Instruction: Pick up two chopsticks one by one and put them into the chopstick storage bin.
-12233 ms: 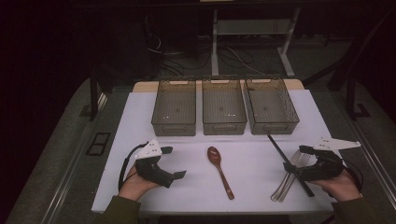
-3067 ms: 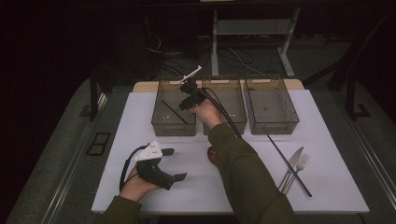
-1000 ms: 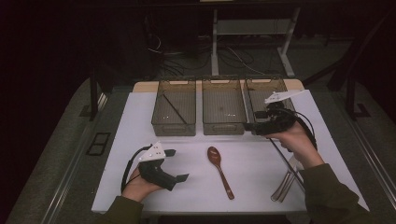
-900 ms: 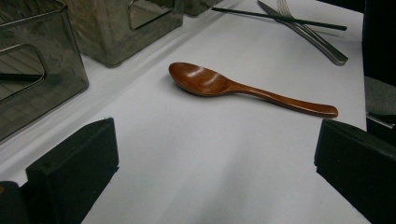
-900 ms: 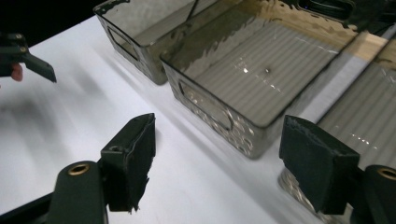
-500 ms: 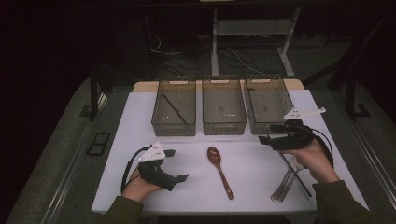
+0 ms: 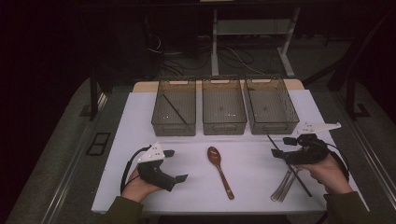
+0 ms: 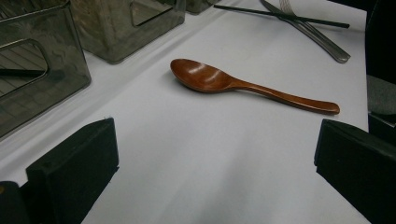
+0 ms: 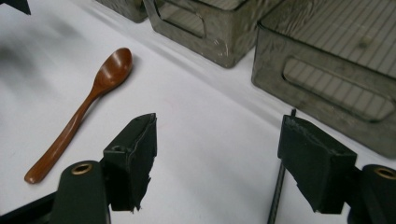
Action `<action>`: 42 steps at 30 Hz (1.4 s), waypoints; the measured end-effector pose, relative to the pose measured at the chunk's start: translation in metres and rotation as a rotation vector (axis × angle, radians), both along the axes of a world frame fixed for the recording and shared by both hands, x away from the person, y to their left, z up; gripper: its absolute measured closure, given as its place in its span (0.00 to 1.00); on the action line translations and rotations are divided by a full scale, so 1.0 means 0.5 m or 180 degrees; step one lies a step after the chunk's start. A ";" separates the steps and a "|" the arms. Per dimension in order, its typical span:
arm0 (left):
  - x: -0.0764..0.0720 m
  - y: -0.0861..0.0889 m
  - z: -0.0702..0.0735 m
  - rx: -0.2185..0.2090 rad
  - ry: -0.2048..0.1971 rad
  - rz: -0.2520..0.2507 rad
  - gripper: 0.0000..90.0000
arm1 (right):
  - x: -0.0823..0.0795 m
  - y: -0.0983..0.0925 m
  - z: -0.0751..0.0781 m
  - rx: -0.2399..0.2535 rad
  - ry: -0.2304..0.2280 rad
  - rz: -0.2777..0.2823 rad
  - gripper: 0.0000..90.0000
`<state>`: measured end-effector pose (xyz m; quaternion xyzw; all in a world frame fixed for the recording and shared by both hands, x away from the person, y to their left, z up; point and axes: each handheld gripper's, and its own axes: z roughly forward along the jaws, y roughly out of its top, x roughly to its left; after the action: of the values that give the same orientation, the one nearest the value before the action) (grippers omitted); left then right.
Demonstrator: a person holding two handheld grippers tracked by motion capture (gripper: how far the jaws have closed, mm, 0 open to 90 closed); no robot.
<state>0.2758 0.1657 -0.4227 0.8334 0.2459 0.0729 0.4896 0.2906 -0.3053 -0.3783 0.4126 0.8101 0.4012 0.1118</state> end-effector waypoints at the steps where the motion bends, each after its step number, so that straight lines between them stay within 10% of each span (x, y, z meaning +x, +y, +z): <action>1: 0.000 0.000 0.000 0.0001 0.0007 0.0005 0.00 | -0.004 -0.004 -0.001 -0.0008 -0.0002 -0.0004 0.35; 24: -0.005 -0.001 0.000 0.0001 0.0002 0.0017 0.00 | -0.073 -0.066 -0.060 -0.0275 0.0277 -0.0162 0.64; 42: -0.006 -0.002 0.001 0.0013 -0.0002 0.0014 0.00 | -0.063 -0.073 -0.109 -0.0489 0.0473 -0.0310 0.81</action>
<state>0.2727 0.1647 -0.4221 0.8338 0.2474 0.0748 0.4878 0.2591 -0.3419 -0.4326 0.4703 0.8236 0.3003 0.1021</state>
